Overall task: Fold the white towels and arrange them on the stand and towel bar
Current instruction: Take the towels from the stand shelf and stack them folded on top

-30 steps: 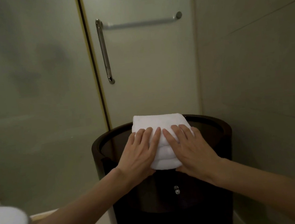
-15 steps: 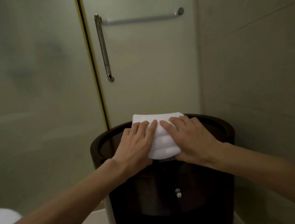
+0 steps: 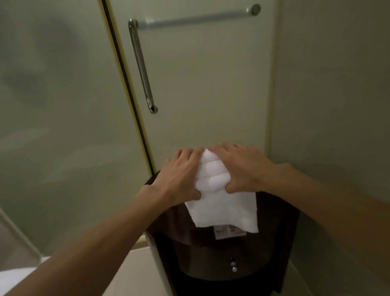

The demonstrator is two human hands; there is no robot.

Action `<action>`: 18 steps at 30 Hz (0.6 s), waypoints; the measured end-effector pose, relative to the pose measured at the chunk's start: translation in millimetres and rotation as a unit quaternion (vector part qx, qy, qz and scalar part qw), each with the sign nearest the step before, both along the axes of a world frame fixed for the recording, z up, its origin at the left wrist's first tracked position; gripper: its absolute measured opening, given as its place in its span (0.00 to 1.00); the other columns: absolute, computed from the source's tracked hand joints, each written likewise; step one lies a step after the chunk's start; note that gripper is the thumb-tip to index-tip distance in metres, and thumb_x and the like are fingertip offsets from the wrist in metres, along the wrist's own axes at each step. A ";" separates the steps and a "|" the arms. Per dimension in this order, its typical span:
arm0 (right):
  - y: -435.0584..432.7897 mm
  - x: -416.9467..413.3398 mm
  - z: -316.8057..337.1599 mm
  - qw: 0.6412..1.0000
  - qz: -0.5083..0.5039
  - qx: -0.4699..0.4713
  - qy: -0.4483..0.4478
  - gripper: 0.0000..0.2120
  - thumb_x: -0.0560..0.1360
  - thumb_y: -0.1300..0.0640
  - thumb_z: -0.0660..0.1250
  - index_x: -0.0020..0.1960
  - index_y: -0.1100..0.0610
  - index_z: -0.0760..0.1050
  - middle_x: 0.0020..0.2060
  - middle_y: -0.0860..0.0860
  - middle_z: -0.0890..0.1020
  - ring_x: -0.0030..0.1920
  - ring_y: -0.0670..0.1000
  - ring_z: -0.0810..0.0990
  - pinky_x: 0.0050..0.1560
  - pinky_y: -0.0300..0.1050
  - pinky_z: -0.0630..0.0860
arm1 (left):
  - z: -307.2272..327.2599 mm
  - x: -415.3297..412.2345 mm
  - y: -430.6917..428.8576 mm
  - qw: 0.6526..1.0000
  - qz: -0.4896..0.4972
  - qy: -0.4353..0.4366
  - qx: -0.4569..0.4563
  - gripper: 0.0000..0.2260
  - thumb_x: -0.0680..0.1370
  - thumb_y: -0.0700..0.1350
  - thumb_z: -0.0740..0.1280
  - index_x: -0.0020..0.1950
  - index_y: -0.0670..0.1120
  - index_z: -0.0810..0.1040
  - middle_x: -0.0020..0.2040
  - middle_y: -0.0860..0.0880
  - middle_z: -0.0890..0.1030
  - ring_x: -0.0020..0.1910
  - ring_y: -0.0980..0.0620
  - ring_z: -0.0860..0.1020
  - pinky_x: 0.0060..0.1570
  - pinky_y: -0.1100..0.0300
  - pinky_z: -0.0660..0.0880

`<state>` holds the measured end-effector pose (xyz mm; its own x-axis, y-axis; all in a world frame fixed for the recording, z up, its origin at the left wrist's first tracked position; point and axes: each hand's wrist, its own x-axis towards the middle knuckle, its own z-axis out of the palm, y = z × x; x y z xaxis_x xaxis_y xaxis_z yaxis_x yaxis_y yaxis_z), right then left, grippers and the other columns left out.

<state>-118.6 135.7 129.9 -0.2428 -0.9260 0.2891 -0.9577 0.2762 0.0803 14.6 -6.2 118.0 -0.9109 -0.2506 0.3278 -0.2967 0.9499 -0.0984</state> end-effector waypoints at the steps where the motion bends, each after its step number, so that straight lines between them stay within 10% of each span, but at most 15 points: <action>1: -0.2 1.5 18.5 1.000 0.000 0.006 -0.009 0.41 0.63 0.46 0.72 0.71 0.49 0.57 0.60 0.51 0.71 0.56 0.55 0.71 0.55 0.54 0.72 | 18.8 2.2 0.3 1.000 0.002 -0.006 0.012 0.46 0.62 0.54 0.74 0.74 0.48 0.55 0.64 0.47 0.68 0.61 0.46 0.66 0.54 0.53 0.68; 18: 42.5 46.5 304.6 0.989 0.010 0.075 -0.130 0.46 0.64 0.44 0.73 0.74 0.50 0.53 0.64 0.52 0.68 0.60 0.57 0.69 0.58 0.55 0.69 | 321.9 57.0 46.4 0.989 0.021 -0.101 0.109 0.48 0.60 0.55 0.75 0.75 0.51 0.54 0.66 0.46 0.66 0.62 0.45 0.65 0.60 0.53 0.66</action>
<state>-72.0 178.2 434.6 -0.2718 -0.9591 0.0788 -0.9565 0.2603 -0.1316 71.5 40.2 439.9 -0.9398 -0.3336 0.0745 -0.3309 0.9425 0.0461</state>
